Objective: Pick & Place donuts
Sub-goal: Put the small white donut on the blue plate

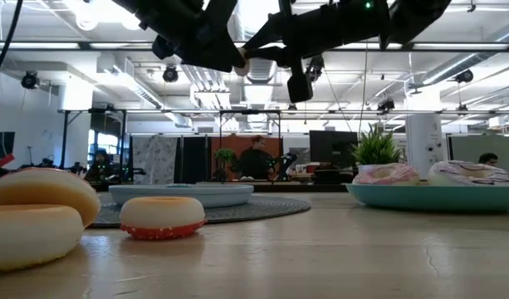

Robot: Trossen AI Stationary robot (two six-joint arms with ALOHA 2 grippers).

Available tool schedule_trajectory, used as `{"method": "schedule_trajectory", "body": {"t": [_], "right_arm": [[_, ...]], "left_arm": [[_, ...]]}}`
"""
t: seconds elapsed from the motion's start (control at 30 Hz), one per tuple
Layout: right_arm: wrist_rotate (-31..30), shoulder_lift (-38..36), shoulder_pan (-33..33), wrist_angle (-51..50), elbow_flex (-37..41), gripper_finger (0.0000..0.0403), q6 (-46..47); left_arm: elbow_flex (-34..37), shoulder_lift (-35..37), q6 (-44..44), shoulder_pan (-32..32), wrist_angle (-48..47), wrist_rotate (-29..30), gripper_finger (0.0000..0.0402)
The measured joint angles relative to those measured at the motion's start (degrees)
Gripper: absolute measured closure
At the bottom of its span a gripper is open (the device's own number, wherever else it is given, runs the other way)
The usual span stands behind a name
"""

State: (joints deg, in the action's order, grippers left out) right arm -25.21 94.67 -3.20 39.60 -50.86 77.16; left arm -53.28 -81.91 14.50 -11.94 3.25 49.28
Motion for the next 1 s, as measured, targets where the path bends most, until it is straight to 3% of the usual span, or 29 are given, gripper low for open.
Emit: {"method": "schedule_trajectory", "body": {"t": [0.13,0.3,0.43,0.63,0.87,1.0], "right_arm": [[-0.09,0.0,0.02,-0.19,0.39,0.039,0.77],[-0.07,0.0,0.07,-0.22,0.42,0.0378,1.4],[0.88,0.0,0.04,-0.59,0.47,0.0338,1.74],[5.2,-0.24,0.35,-2.42,0.47,0.0248,1.73],[11.74,-5.86,0.92,-12.42,0.84,0.017,-4.09],[12.35,-11.96,0.96,-26.73,0.84,0.0149,-6.51]], "left_arm": [[0.0,-0.02,-0.81,0.47,-0.04,-0.28,0.0273],[0.0,-0.02,-1.64,0.54,-0.05,-1.67,0.0342],[0.0,-0.02,-2.54,0.61,-0.26,-2.52,0.0393],[0.0,-0.04,-4.68,0.63,-2.65,-3.44,0.04],[0.0,0.0,-5.21,0.71,-19.72,-2.53,0.0401],[0.0,1.03,-4.94,-0.2,-35.55,-6.25,0.0401]]}}
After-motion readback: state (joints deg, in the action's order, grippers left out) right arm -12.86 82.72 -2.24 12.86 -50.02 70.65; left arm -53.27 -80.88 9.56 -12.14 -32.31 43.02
